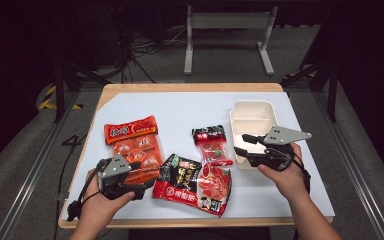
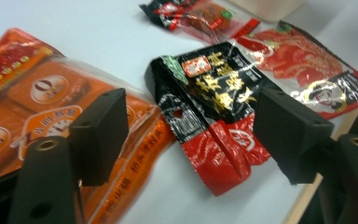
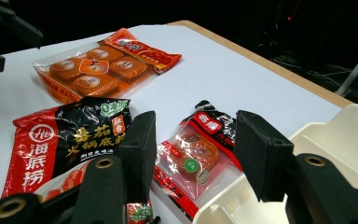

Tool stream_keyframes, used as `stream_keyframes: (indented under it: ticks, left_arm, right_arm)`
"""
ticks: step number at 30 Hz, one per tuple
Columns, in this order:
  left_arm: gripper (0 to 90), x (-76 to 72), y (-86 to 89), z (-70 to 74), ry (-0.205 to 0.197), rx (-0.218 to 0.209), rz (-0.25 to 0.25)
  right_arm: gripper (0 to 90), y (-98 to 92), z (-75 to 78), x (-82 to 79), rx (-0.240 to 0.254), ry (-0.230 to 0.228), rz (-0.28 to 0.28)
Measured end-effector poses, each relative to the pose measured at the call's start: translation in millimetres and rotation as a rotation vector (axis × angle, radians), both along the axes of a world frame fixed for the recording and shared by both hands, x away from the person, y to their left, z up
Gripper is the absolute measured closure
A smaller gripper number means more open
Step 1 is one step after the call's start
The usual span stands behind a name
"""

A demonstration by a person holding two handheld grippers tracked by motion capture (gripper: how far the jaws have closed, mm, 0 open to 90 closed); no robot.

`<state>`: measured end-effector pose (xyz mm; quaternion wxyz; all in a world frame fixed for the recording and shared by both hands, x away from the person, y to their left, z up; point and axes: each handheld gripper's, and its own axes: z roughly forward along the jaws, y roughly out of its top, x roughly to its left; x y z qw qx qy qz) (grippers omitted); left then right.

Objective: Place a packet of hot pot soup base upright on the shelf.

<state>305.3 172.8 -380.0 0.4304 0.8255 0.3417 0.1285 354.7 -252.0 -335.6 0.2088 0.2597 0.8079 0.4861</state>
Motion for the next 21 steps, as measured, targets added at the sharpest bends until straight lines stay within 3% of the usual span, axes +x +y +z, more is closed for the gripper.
stream_keyframes:
  ticks: [3, 6, 10, 12, 14, 21]
  left_arm:
    - [32.8, -2.4, -2.6, 0.7, 0.009, 0.002, 0.007]
    - [37.9, -3.7, -3.6, 1.5, 0.023, -0.020, -0.020]
    - [38.3, -5.2, -3.5, 1.3, 0.023, -0.035, -0.027]
    - [38.6, -5.2, -3.8, -0.3, 0.030, -0.069, -0.047]
    - [40.2, -4.9, -5.4, -2.3, 0.062, -0.085, -0.060]
    - [44.5, 0.2, -11.3, -14.1, 0.118, -0.082, -0.059]
  right_arm:
    - [49.0, 0.1, 0.4, 0.3, 0.000, -0.004, 0.002]
    - [48.9, 0.6, 0.1, 1.1, 0.000, -0.003, 0.003]
    - [48.5, 3.1, -0.8, 2.3, -0.005, -0.002, 0.008]
    - [48.3, 5.1, -1.2, 1.9, -0.013, -0.003, 0.011]
    - [48.0, 7.2, -1.6, 1.3, -0.021, -0.008, 0.015]
    - [47.5, 12.6, -2.1, 0.1, -0.028, -0.011, 0.031]
